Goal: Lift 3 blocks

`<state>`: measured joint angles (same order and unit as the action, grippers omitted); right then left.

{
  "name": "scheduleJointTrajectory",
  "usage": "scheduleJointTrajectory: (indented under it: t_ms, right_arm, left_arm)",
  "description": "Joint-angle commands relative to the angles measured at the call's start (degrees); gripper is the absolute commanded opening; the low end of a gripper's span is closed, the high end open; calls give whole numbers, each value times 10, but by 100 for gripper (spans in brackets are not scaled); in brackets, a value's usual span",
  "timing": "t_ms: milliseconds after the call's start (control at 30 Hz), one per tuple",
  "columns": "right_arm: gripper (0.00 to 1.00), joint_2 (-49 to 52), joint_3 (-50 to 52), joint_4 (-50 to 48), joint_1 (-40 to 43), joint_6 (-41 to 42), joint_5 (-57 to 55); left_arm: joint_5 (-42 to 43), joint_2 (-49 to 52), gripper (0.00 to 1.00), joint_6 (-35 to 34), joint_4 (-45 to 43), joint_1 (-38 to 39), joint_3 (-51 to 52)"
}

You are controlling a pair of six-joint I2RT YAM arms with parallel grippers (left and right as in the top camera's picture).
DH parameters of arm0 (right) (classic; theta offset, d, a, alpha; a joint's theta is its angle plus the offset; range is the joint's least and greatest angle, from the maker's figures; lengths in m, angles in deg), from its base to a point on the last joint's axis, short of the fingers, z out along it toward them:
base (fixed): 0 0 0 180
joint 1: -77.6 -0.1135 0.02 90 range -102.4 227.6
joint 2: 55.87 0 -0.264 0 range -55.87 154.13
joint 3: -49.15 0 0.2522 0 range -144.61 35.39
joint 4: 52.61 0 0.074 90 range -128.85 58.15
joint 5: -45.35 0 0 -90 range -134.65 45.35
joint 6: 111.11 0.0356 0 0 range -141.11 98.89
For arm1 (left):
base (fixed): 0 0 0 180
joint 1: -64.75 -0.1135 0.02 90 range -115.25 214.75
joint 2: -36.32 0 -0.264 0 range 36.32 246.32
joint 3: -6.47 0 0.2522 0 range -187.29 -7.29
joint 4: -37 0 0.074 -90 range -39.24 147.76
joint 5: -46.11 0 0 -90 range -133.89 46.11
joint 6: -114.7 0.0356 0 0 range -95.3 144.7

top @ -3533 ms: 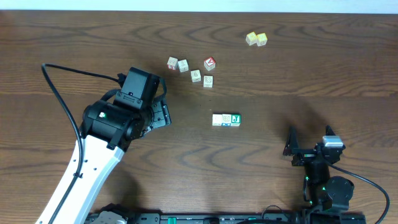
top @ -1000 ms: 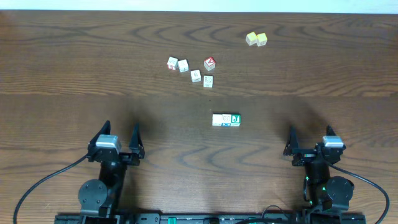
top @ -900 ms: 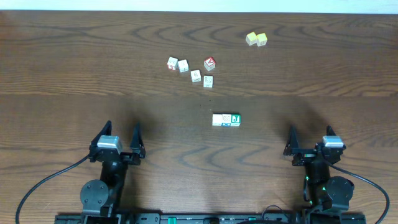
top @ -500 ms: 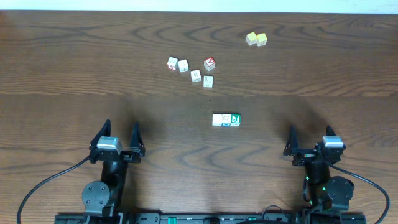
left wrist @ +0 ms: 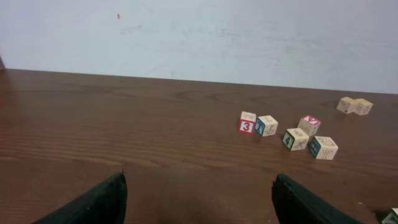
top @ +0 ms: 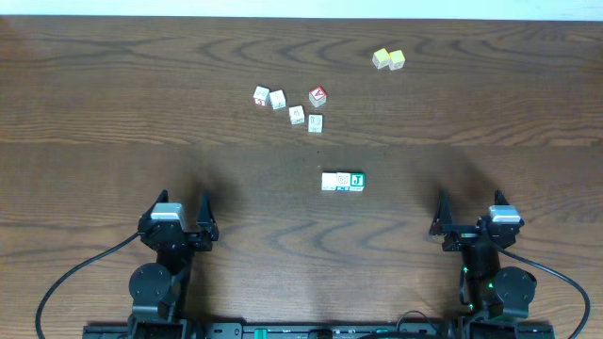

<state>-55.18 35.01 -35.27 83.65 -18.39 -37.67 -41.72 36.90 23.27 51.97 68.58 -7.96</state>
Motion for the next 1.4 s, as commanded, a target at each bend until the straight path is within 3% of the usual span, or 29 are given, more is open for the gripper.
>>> scheduleJointTrajectory:
  t_ms: [0, 1367]
  right_arm:
    - [99, -4, 1, 2, 3, -7, -3]
    - [99, -4, 1, 2, 3, -7, -3]
  left_arm:
    - [-35, -5, 75, 8, 30, -4, 5]
    - [-48, -3, 75, 8, 28, -29, 4]
